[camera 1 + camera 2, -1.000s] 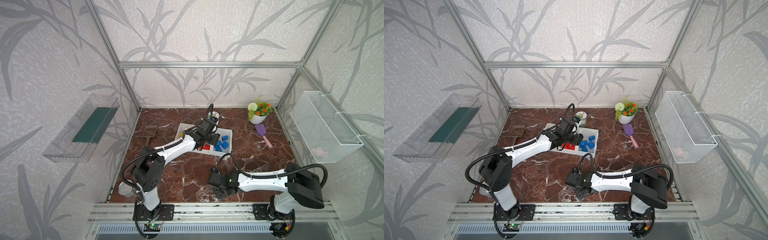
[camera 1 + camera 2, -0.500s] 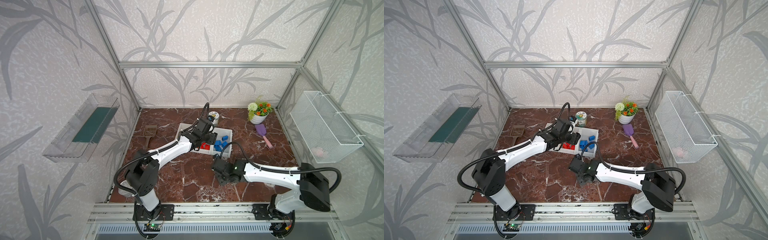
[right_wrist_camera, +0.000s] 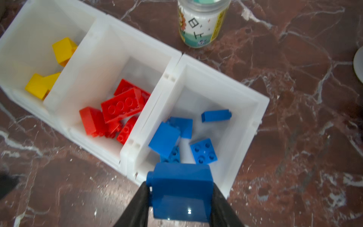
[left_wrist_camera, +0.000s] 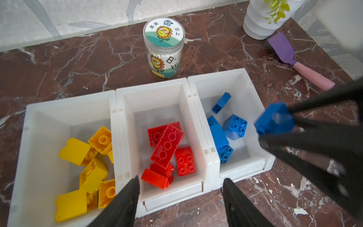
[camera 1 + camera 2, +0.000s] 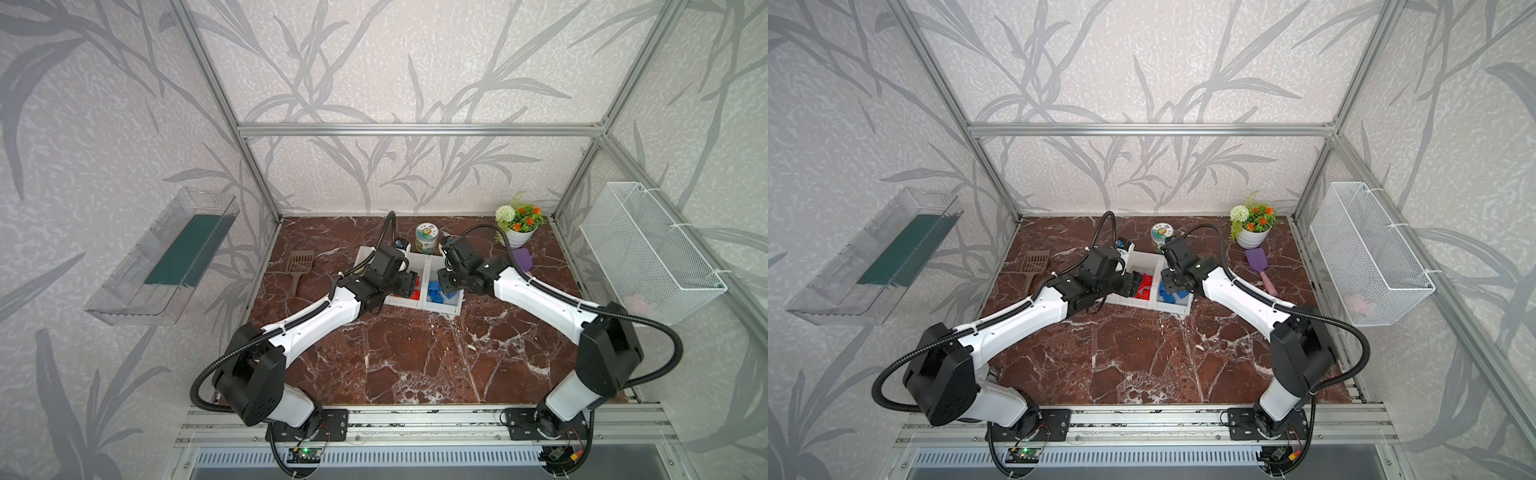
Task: Sort the legos into containers by color
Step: Place the lego in the container.
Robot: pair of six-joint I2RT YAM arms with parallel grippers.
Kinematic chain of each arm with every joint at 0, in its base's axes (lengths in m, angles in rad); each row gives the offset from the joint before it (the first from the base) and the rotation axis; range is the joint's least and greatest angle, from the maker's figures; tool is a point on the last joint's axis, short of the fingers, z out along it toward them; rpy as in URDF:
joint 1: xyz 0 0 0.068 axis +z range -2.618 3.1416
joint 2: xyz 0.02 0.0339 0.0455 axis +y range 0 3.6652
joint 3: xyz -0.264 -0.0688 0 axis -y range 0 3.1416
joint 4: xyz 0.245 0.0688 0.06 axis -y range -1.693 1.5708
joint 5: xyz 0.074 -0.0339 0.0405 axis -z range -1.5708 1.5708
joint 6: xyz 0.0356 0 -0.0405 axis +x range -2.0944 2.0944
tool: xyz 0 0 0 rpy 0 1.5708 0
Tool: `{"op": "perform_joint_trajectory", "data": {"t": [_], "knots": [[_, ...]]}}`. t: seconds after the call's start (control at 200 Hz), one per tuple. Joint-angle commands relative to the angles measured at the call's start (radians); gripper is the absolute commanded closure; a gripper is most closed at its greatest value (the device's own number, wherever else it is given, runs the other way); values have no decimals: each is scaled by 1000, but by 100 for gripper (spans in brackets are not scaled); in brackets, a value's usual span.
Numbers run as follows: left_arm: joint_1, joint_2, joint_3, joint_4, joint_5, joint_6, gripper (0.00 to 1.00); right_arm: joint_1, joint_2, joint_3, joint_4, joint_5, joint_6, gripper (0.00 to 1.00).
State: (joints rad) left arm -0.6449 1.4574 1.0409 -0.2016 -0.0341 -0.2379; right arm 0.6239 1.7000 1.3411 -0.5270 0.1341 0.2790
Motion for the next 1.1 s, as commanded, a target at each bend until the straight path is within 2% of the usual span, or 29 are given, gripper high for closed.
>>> {"op": "perform_joint_trajectory", "data": {"t": [0.0,0.03,0.115,0.21,0.505,0.68,0.835,0.935,1.095], "knots": [[5,-62,-38,0,-30,-27,30,-39,109,108,-39,-66,-46,59],[5,-73,-50,1,-34,-29,30,-47,137,138,-61,-67,-45,55],[7,-107,-76,-7,-52,-31,30,-58,182,194,-90,-68,-45,35],[13,-143,-103,-12,-77,-32,30,-59,176,194,-71,-68,-41,27],[40,-243,-201,67,-144,-50,30,-84,80,105,-22,-68,-40,24],[63,-319,-252,69,-265,-1,29,-125,-41,3,40,-44,-77,23],[99,-459,-376,133,-411,53,26,-168,-204,-214,219,66,-155,19],[144,-555,-483,207,-499,74,20,-234,-309,-369,353,68,-161,16],[202,-635,-645,362,-711,114,11,-329,-424,-595,587,47,-221,11]]}}
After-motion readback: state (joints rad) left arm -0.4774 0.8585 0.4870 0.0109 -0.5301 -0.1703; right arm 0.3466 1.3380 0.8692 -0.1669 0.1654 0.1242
